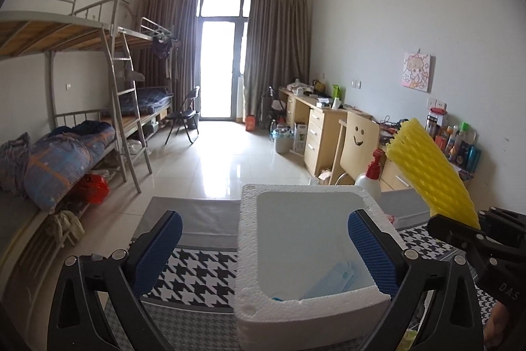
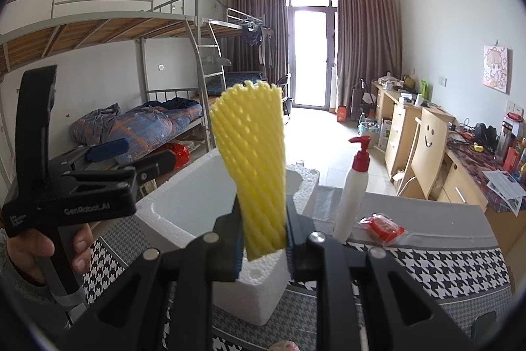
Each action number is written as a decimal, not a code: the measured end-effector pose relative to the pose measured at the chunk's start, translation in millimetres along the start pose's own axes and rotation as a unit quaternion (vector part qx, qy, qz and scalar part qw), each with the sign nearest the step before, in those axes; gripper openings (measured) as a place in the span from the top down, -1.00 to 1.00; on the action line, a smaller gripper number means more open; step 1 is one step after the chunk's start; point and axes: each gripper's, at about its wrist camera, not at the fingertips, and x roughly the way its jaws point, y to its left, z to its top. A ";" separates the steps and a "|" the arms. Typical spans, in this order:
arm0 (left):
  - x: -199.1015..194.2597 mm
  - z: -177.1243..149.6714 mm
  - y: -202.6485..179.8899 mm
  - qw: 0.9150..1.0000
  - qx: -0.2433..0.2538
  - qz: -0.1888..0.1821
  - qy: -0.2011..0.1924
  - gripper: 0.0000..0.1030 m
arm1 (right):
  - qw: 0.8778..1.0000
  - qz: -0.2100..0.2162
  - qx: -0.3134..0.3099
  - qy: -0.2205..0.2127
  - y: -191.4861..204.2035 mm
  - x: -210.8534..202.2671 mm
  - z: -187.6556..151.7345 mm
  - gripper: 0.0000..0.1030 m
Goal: Organize soft objects
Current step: 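Open the left tool to drop the blue mask into the foam box, then lower the yellow foam net into the box and open the right tool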
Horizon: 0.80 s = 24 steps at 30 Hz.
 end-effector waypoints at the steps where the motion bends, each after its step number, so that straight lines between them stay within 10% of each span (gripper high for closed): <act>1: -1.2 -0.4 1.8 1.000 0.000 0.003 -0.001 -0.97 | 1.000 0.001 -0.001 0.001 0.3 1.5 0.2 0.53; 24: -25.5 -20.5 28.8 1.000 -0.013 0.022 -0.017 -0.98 | 0.999 0.020 -0.014 0.028 15.6 34.8 7.0 0.53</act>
